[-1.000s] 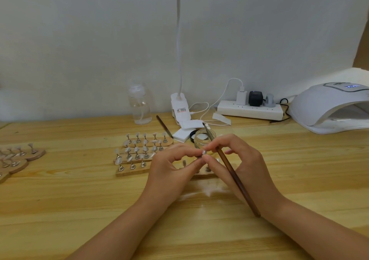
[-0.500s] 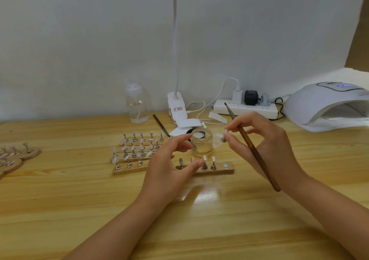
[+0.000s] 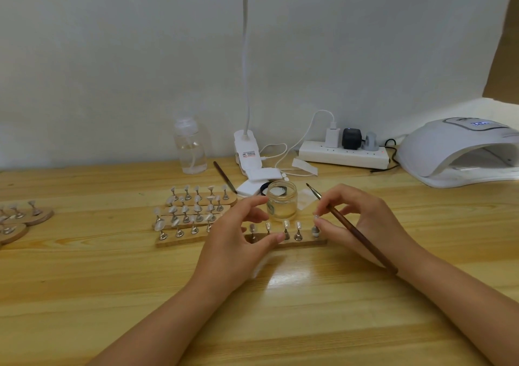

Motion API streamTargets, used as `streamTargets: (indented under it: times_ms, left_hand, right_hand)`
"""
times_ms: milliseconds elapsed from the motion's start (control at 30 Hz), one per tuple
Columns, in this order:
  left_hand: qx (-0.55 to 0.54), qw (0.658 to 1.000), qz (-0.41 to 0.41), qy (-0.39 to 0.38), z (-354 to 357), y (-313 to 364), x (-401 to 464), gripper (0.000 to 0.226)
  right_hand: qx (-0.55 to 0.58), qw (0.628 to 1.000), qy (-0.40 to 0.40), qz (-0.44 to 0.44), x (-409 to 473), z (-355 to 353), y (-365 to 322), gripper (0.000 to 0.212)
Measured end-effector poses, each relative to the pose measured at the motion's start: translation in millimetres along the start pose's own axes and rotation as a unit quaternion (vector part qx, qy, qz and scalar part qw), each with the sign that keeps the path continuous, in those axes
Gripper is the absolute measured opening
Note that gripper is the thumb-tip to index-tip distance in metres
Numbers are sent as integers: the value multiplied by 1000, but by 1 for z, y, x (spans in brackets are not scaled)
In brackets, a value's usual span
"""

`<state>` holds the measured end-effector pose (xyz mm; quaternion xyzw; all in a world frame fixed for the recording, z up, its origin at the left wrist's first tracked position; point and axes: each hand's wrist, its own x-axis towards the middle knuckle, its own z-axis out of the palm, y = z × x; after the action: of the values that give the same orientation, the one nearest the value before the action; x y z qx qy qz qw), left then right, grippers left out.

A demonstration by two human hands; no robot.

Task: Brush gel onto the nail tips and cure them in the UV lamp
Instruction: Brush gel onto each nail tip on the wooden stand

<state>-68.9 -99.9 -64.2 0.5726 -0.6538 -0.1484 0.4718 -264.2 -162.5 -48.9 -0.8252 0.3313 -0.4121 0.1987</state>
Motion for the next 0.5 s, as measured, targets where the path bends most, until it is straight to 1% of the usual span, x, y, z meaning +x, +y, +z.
streamTargets:
  times_ms: [167,300,400,433,500]
  left_hand:
    - [-12,999,-25,-19,0,-2,1,55]
    - [-2,998,-45,-49,-3,-2,3,56]
    - [-5,995,-58,-78,-7,-2,4,57]
    - [-10,995,-58,-81,-8,-2,4,57]
    - [-11,996,-46,-77,-9,-1,4,54]
  right_hand:
    - [12,999,-30,16,-1,0,3,21]
    - [16,999,-38,24,-1,0,5,20]
    - [19,1000,-2,14,0,-1,1,12]
    - [23,1000,20,8,0,-1,-2,13]
    - [56,996,66,6,1,0,-6,23]
